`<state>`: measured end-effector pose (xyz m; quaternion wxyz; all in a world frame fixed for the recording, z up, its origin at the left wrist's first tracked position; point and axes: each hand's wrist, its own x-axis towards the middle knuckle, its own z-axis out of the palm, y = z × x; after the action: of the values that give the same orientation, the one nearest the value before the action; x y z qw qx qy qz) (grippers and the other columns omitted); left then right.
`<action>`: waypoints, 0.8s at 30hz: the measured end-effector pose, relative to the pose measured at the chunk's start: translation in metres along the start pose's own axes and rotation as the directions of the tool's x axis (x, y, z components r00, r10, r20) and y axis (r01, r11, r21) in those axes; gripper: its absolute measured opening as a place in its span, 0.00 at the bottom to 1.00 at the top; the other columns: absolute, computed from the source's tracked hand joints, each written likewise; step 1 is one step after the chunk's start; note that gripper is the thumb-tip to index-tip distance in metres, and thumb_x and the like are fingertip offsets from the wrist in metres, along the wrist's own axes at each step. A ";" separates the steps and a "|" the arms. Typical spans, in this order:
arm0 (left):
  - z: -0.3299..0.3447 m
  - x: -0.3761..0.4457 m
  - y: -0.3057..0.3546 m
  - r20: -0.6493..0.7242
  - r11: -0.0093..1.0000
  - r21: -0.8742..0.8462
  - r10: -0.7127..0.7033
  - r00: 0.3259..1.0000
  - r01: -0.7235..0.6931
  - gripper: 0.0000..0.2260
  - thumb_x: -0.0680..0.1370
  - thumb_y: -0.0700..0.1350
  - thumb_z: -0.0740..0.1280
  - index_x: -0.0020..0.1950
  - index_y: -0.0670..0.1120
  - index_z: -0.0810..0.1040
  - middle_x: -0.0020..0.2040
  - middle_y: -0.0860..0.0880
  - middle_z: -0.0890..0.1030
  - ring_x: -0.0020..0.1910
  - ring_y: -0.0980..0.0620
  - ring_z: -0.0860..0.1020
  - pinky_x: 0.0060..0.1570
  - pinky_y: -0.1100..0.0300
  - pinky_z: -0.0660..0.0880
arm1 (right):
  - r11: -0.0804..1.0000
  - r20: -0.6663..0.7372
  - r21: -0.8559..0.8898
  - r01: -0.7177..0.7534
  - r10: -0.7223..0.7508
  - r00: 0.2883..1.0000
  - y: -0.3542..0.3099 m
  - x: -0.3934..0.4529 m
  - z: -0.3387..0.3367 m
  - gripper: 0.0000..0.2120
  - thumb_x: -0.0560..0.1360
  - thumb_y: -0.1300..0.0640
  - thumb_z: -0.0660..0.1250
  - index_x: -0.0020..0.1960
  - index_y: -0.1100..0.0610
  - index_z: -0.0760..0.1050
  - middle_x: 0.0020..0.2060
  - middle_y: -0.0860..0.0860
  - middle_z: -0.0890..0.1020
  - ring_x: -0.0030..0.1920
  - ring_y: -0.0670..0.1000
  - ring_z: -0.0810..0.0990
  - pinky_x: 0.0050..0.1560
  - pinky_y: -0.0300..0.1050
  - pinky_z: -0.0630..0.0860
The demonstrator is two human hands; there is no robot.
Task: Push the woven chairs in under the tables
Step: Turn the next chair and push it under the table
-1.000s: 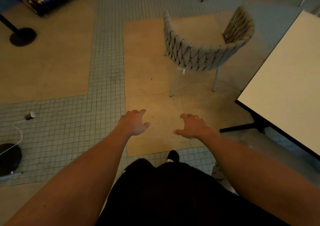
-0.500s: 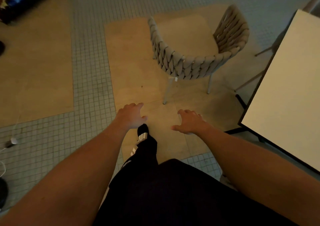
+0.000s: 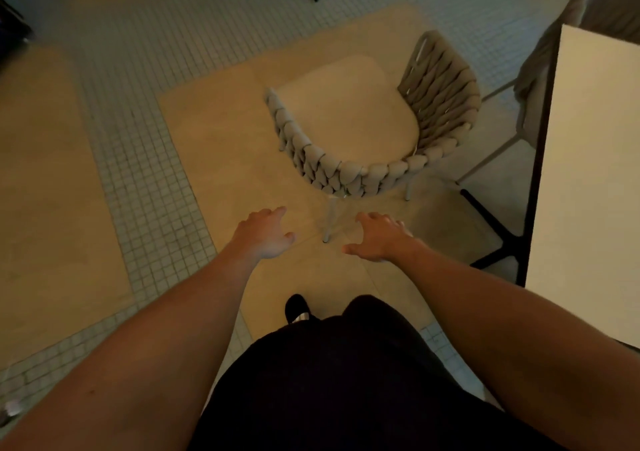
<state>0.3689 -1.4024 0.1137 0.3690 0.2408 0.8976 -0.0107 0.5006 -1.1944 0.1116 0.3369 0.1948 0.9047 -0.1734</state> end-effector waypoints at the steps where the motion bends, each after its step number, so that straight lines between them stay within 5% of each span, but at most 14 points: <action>1: -0.006 0.009 0.001 0.002 1.000 -0.023 0.004 1.000 -0.004 0.34 0.82 0.62 0.61 0.83 0.51 0.52 0.80 0.44 0.61 0.76 0.40 0.64 0.71 0.42 0.66 | 1.000 -0.007 0.001 -0.008 0.008 1.000 0.000 0.006 -0.006 0.42 0.75 0.31 0.65 0.80 0.53 0.59 0.77 0.56 0.65 0.76 0.62 0.63 0.74 0.64 0.62; 6: -0.037 0.050 0.019 0.032 0.938 -0.342 -0.054 0.998 0.062 0.35 0.81 0.61 0.64 0.83 0.51 0.53 0.80 0.46 0.62 0.72 0.40 0.70 0.67 0.44 0.72 | 0.999 0.006 0.019 -0.045 0.045 0.999 0.007 0.042 -0.035 0.45 0.75 0.30 0.65 0.82 0.52 0.55 0.79 0.56 0.62 0.78 0.62 0.61 0.75 0.65 0.59; 11: -0.070 0.101 0.051 0.185 0.440 -0.846 -0.286 0.940 0.300 0.34 0.81 0.60 0.64 0.82 0.51 0.54 0.81 0.47 0.60 0.75 0.40 0.66 0.69 0.40 0.69 | 0.998 -0.028 0.003 -0.057 0.057 0.998 0.034 0.085 -0.070 0.42 0.75 0.32 0.67 0.79 0.53 0.59 0.76 0.56 0.67 0.76 0.62 0.64 0.73 0.65 0.63; 16: -0.086 0.145 0.073 0.383 0.028 -0.912 -0.302 0.873 0.409 0.32 0.82 0.58 0.64 0.82 0.50 0.58 0.78 0.45 0.65 0.67 0.40 0.72 0.59 0.40 0.75 | 0.997 0.014 -0.046 -0.067 0.068 0.998 0.075 0.131 -0.103 0.36 0.73 0.33 0.69 0.72 0.53 0.66 0.69 0.58 0.73 0.70 0.62 0.70 0.69 0.64 0.67; 24: -0.091 0.204 0.097 0.510 -0.256 -0.859 -0.355 0.784 0.443 0.31 0.83 0.58 0.61 0.82 0.48 0.56 0.80 0.43 0.60 0.73 0.35 0.66 0.66 0.33 0.70 | 0.986 0.094 -0.142 -0.082 0.096 0.991 0.115 0.184 -0.127 0.40 0.73 0.31 0.67 0.77 0.51 0.63 0.74 0.55 0.69 0.74 0.61 0.66 0.72 0.62 0.63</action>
<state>0.2268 -1.2119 0.0589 0.4226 -0.4140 0.6220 0.5130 0.3576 -0.9953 0.0569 0.4020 0.2022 0.8868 -0.1049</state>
